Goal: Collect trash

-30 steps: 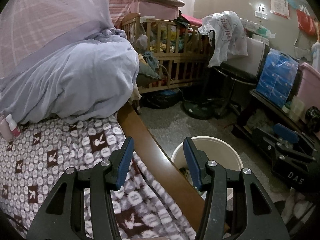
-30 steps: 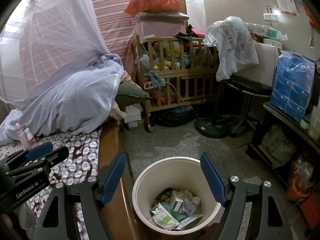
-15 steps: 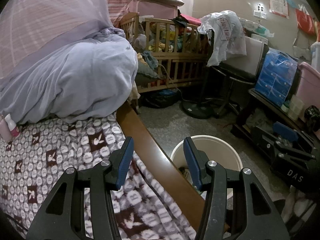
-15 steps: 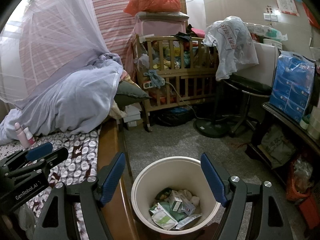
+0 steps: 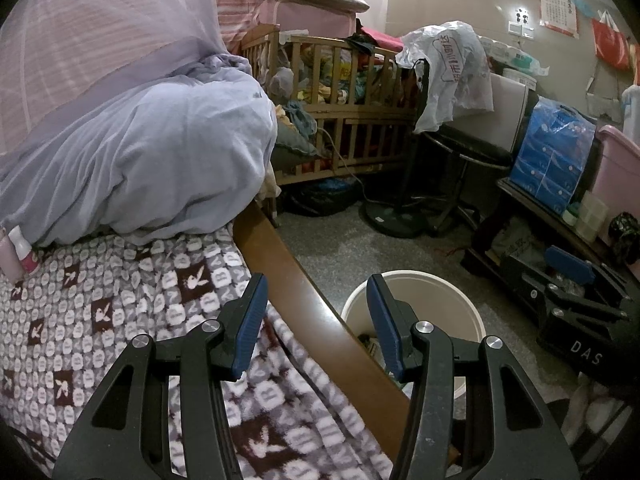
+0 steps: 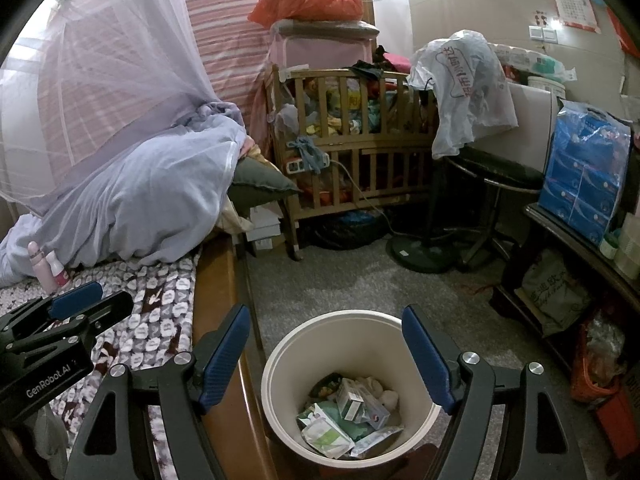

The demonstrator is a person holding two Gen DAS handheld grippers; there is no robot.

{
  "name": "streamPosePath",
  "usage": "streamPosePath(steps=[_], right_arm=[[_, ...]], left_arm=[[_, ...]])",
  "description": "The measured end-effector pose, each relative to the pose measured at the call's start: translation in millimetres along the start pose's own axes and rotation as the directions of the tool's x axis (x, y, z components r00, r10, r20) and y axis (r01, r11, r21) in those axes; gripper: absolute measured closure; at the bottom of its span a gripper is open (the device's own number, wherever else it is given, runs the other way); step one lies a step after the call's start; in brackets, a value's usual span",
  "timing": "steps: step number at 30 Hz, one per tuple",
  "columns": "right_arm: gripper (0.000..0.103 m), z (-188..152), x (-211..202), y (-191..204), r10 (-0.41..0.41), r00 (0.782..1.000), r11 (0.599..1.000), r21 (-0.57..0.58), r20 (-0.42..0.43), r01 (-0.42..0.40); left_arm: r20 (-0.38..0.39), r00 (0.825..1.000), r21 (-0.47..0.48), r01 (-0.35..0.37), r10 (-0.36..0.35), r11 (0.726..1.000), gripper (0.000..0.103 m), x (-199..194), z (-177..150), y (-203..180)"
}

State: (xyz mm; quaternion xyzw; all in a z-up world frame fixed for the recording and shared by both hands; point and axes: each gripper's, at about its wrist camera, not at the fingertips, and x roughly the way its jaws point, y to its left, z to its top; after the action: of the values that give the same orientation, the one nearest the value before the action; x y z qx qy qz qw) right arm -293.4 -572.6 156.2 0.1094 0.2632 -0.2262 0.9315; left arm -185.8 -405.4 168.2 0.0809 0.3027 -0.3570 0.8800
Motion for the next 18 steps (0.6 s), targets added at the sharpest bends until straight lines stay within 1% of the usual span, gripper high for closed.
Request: streamPosePath(steps=[18], right_arm=[[0.026,-0.9,3.3,-0.8,-0.001,1.0,1.0,-0.001,-0.005,0.001]], left_arm=[[-0.009,1.0,-0.002,0.005,-0.005,1.0,0.053,3.3,-1.6,0.9]])
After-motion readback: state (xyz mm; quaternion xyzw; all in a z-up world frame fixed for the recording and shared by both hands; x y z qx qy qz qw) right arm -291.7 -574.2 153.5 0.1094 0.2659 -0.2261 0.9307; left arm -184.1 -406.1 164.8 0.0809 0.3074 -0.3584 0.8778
